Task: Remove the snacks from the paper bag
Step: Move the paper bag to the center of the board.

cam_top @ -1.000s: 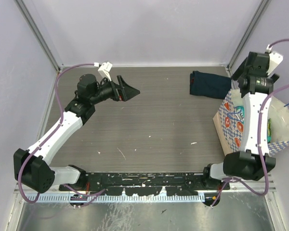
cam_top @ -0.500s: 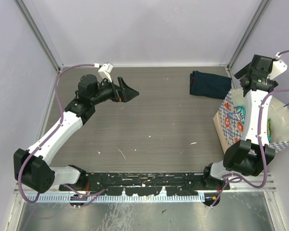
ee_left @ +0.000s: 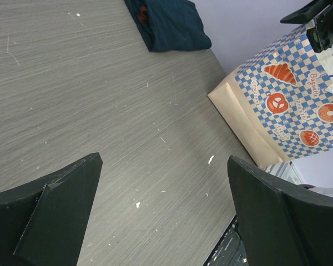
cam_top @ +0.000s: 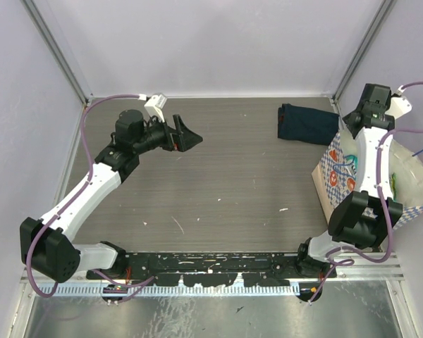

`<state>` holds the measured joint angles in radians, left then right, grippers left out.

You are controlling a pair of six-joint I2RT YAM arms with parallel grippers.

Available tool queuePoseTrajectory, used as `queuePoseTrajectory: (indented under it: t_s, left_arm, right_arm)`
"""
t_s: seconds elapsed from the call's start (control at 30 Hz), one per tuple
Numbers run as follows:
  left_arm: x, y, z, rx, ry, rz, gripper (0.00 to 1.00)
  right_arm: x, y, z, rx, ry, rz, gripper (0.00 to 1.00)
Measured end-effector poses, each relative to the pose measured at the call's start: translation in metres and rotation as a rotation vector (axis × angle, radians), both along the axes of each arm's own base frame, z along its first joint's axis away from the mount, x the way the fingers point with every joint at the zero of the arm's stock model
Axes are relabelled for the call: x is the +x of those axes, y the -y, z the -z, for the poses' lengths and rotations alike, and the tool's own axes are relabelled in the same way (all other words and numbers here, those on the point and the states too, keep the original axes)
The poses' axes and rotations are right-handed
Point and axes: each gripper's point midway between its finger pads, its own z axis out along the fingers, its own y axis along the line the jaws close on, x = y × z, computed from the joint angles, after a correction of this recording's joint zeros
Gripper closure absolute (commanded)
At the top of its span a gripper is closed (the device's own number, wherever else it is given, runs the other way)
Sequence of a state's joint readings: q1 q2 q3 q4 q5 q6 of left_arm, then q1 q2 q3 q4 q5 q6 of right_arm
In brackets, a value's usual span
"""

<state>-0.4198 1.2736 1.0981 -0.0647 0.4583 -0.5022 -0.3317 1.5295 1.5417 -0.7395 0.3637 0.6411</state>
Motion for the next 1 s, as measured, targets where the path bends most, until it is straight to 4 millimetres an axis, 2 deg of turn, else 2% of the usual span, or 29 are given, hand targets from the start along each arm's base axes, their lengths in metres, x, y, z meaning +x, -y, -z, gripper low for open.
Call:
queuePoseTrajectory:
  t_s: [0.1,0.13,0.17,0.33,0.47,0.63,0.67,0.7,0.9,1.0]
  left_arm:
    - [0.001,-0.002,0.003,0.017,0.002,-0.008,0.02]
    - [0.001,-0.003,0.003,0.023,0.003,-0.012,0.02]
    - [0.002,-0.003,0.003,0.027,0.003,-0.016,0.02]
    - [0.008,-0.011,-0.008,0.066,0.022,-0.061,0.02]
    - [0.018,-0.028,-0.024,0.119,0.030,-0.165,0.02]
    - [0.027,-0.054,-0.039,0.174,0.045,-0.292,0.02]
    - [0.027,-0.057,-0.041,0.182,0.044,-0.309,0.02]
    - [0.028,-0.063,-0.044,0.198,0.042,-0.332,0.02]
    - [0.032,-0.094,-0.062,0.266,0.055,-0.464,0.02]
    - [0.035,-0.121,-0.059,0.309,0.027,-0.554,0.02]
  right_arm:
    - [-0.001,-0.008,0.003,0.002,-0.007,-0.014,0.91]
    - [0.001,-0.014,0.003,-0.003,-0.010,-0.027,0.98]
    - [0.003,-0.021,0.004,-0.013,-0.016,-0.043,1.00]
    - [0.013,-0.071,0.004,-0.045,-0.043,-0.162,1.00]
    - [0.017,-0.128,0.006,-0.061,-0.069,-0.298,1.00]
    - [0.017,-0.204,-0.001,-0.086,-0.083,-0.475,1.00]
    - [0.019,-0.215,-0.002,-0.089,-0.079,-0.494,1.00]
    - [0.019,-0.239,-0.003,-0.090,-0.074,-0.549,1.00]
    - [0.010,-0.343,0.000,-0.111,-0.031,-0.753,1.00]
    - [0.004,-0.397,0.003,-0.126,-0.017,-0.843,1.00]
